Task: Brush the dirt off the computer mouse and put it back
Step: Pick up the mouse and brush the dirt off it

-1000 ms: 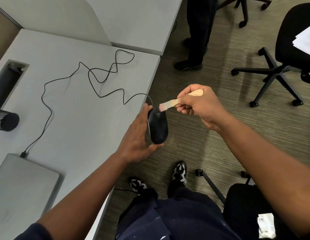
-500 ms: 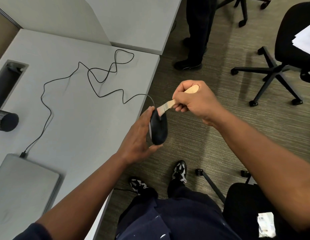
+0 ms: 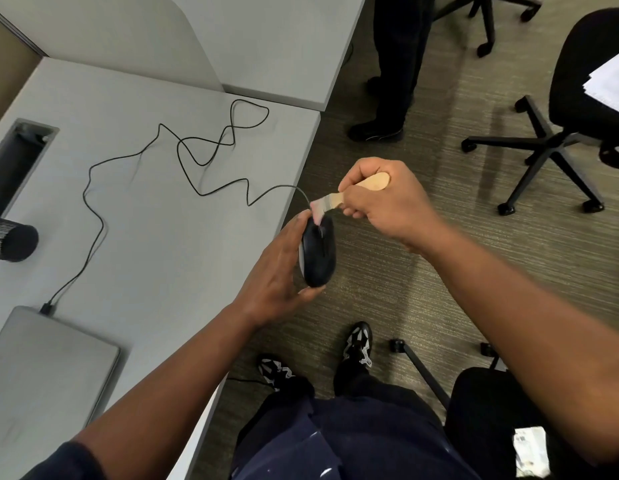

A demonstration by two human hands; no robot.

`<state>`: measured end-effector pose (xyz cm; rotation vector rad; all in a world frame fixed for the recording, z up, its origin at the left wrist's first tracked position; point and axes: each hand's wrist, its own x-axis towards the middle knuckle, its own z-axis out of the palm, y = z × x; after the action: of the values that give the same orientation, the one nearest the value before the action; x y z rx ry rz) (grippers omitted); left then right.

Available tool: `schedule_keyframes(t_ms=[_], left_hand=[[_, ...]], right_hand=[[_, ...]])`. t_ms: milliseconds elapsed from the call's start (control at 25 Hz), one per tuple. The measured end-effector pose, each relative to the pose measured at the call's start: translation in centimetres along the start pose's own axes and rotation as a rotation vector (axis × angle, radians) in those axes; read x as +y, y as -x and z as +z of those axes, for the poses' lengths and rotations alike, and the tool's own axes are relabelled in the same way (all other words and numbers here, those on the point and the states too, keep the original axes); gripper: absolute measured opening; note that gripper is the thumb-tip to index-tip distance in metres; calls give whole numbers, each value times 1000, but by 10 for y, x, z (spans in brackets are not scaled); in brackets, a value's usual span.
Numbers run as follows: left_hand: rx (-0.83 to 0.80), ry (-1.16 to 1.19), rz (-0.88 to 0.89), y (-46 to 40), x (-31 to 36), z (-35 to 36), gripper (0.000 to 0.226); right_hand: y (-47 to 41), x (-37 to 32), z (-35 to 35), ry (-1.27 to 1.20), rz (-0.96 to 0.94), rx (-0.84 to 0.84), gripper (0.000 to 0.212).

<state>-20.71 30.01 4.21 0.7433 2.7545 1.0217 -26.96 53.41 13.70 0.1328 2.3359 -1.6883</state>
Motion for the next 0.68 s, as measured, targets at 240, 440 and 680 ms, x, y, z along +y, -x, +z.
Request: schedule_keyframes(t_ms=[240,440,680], left_hand=[[4,15,20,-4,1,2,134],[-8,10,0,-2,0,2,134],[16,8,23,-3,-2,2,132]], right_hand=[[8,-2,2,46,-21,3,11],[6,-5,-4,83,13,-96,9],[2,-5,-1,42,-5,-1,9]])
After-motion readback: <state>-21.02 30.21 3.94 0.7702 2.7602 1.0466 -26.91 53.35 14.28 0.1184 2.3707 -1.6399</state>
